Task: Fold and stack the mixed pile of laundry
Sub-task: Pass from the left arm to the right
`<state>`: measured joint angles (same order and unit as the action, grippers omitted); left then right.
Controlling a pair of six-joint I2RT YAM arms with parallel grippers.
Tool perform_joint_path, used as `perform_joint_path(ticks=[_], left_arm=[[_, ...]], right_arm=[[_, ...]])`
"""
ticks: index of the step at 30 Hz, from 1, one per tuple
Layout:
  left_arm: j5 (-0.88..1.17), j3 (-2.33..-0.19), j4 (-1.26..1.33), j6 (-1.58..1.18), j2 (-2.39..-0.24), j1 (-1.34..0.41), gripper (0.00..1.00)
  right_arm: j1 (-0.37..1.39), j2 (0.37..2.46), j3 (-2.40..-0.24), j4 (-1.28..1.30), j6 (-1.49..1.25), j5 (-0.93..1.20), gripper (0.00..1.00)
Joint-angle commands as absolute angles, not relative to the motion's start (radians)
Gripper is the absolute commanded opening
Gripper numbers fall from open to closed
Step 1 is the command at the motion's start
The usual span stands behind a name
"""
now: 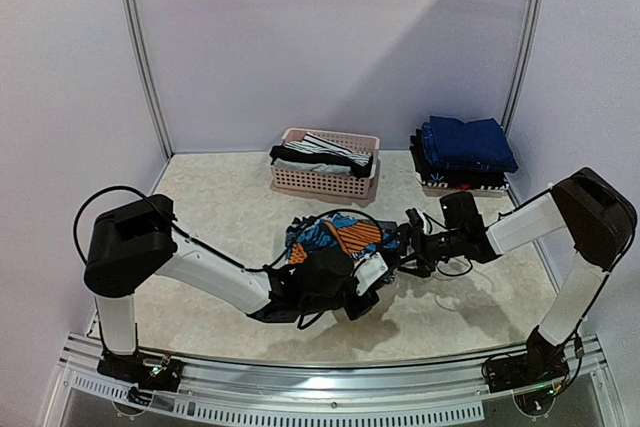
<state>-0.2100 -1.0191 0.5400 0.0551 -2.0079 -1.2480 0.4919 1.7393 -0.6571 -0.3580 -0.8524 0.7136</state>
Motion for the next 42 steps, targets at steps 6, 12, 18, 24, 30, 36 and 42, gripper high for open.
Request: perform_joint_path(ticks=[6,12,18,24,30,36,42], left_arm=[[-0.198,-1.041,0.548,0.046,-2.016,-1.246,0.0],[-0.2,-1.056,0.534,0.053,-2.025,-1.252,0.0],[-0.193,-1.075,0.524,0.049,-2.041,-1.26,0.0],[-0.189,-1.096,0.516,0.052,-2.062,-1.27,0.0],[-0.176,-1.1,0.521,0.047,-2.072,-1.279,0.0],[-0.178,-1.093,0.524,0.044,-2.072,-1.282,0.0],[-0.147,-1.084,0.531,0.04,-2.067,-1.282,0.19]], right_arm=[[0.503,1.826,-0.623,-0.695,-1.05,0.816,0.94],[0.515,1.933,-0.638,-0.878,-1.159,0.866,0.84],[0.515,2.028,-0.665,-1.014,-1.256,0.899,0.71],[0.515,2.07,-0.698,-1.002,-1.266,0.914,0.55],[0.512,2.069,-0.758,-0.82,-1.152,0.894,0.5],[0.511,2.038,-0.797,-0.632,-1.045,0.859,0.31],[0.511,1.982,-0.838,-0.425,-0.917,0.819,0.11]])
